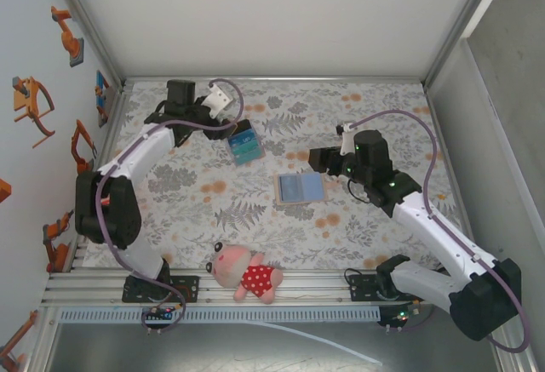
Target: Take the credit cards out of the card holder
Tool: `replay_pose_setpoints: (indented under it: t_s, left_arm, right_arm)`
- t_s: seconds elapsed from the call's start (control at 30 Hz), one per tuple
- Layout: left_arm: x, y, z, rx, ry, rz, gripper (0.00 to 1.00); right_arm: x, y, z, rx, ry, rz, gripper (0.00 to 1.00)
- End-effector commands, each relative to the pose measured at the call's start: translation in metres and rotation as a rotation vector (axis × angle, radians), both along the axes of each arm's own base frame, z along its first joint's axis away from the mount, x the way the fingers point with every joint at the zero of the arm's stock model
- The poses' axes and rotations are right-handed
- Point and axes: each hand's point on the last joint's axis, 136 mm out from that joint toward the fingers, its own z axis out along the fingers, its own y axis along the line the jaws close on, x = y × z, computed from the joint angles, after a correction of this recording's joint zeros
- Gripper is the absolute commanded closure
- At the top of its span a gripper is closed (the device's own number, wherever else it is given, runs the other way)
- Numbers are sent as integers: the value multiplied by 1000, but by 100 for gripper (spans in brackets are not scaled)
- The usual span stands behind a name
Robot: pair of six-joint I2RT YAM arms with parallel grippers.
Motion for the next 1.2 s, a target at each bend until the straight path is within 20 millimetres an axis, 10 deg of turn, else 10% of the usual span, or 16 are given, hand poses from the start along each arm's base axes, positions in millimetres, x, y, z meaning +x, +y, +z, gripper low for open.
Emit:
replay_pose_setpoints:
  t_s: [0.0, 0.1, 0.57, 1.17]
  left_arm:
    - [-5, 7, 26, -114, -28, 108, 18]
    - [-21, 12, 37, -200, -12, 176, 3]
    - [-86, 62, 27, -547, 23, 548, 3]
    - [-97, 108, 0, -782, 31, 881, 3]
  right_arm:
    - [-2, 0, -10, -22, 43, -2, 33]
    - [-6, 2, -19, -62, 67, 1, 35]
    - [-39, 42, -91, -382, 252, 102, 42]
    - [-21, 82, -155, -490, 431, 181, 50]
